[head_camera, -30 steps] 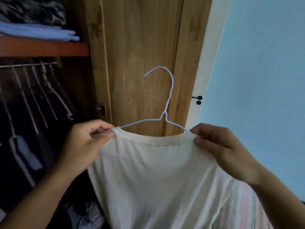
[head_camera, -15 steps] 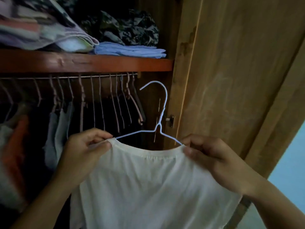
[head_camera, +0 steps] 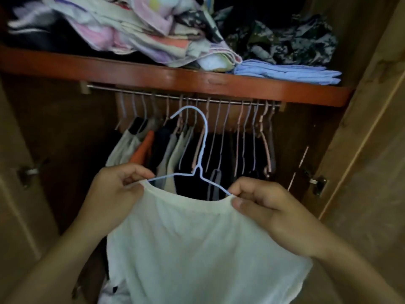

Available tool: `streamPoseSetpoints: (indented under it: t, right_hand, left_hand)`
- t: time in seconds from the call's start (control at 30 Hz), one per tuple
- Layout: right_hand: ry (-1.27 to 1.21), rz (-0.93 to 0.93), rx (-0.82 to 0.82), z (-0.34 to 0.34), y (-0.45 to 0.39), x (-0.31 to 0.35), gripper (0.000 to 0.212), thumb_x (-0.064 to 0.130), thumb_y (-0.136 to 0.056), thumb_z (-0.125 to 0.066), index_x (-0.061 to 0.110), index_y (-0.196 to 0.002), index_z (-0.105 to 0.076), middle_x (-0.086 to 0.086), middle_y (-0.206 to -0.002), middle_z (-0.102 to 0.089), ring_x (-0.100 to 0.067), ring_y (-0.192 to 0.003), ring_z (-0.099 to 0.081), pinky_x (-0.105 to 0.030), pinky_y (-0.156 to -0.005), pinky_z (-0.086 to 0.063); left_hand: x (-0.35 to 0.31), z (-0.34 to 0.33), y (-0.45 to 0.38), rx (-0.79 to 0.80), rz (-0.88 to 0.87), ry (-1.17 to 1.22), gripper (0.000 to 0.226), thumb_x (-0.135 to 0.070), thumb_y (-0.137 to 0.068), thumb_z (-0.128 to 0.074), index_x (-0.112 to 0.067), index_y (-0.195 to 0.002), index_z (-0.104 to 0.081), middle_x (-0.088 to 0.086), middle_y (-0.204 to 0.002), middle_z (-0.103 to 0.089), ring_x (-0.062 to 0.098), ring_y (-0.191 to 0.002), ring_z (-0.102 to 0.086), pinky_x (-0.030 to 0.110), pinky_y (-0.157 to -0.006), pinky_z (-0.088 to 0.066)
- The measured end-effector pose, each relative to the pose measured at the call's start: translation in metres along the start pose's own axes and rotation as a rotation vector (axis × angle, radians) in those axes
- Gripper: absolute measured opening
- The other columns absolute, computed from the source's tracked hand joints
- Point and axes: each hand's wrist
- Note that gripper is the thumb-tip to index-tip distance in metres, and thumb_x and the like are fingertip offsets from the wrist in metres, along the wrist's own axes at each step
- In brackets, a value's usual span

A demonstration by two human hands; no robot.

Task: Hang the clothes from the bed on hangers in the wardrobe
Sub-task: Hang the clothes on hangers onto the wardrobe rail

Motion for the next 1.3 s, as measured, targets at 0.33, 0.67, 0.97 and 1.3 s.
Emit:
streamPoseSetpoints:
  t: [0.33, 0.67, 0.97, 1.3]
  right_hand:
    - [-0.290, -0.013, 0.113, -0.095, -0.064, 0.005, 0.018, 0.029, -0.087, -0.057, 0.012, -0.086, -0.065, -0.003, -0.068, -0.059, -0.019, -0.064, -0.050, -0.032, -0.063, -0.039]
    - [-0.443, -0.129, 0.165, -0.155, -0.124, 0.046, 0.016, 0.006, -0.091, -0.060, 0.012, -0.077, -0.064, -0.017, -0.078, -0.069, -0.030, -0.078, -0.070, -0.033, -0.064, -0.055]
    - [-0.410, -0.154, 0.184, -0.197, -0.176, 0.074, 0.015, 0.011, -0.089, -0.070, 0.013, -0.074, -0.067, -0.013, -0.082, -0.073, -0.018, -0.071, -0.069, -0.026, -0.063, -0.057]
    - [0.095, 0.114, 0.019, -0.198, -0.251, 0.030, 0.017, 0.017, -0.085, -0.062, 0.029, -0.080, -0.074, 0.003, -0.086, -0.075, -0.020, -0.088, -0.071, -0.044, -0.088, -0.056]
  left_hand:
    - [-0.025, 0.020, 0.064, -0.332, -0.013, -0.260, 0.015, -0.026, -0.091, -0.066, -0.039, -0.088, -0.072, -0.029, -0.085, -0.068, -0.013, -0.087, -0.058, 0.024, -0.075, -0.048]
    - [-0.030, 0.043, 0.093, -0.158, 0.204, -0.372, 0.048, -0.078, -0.070, -0.053, -0.043, -0.097, -0.072, -0.026, -0.084, -0.071, -0.004, -0.082, -0.066, 0.026, -0.069, -0.053]
    - [0.000, 0.077, 0.082, -0.090, 0.267, -0.555, 0.015, -0.031, -0.099, -0.049, -0.028, -0.091, -0.061, -0.006, -0.071, -0.062, 0.005, -0.064, -0.058, 0.015, -0.051, -0.035]
    - [0.031, 0.101, 0.084, -0.357, 0.282, -0.561, 0.024, -0.023, -0.101, -0.044, -0.019, -0.083, -0.060, -0.003, -0.059, -0.057, 0.025, -0.061, -0.059, 0.033, -0.057, -0.035]
Point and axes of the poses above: each hand's wrist, its own y-axis away from the middle knuckle, its own z-axis out of the back of the hand, x = y × z
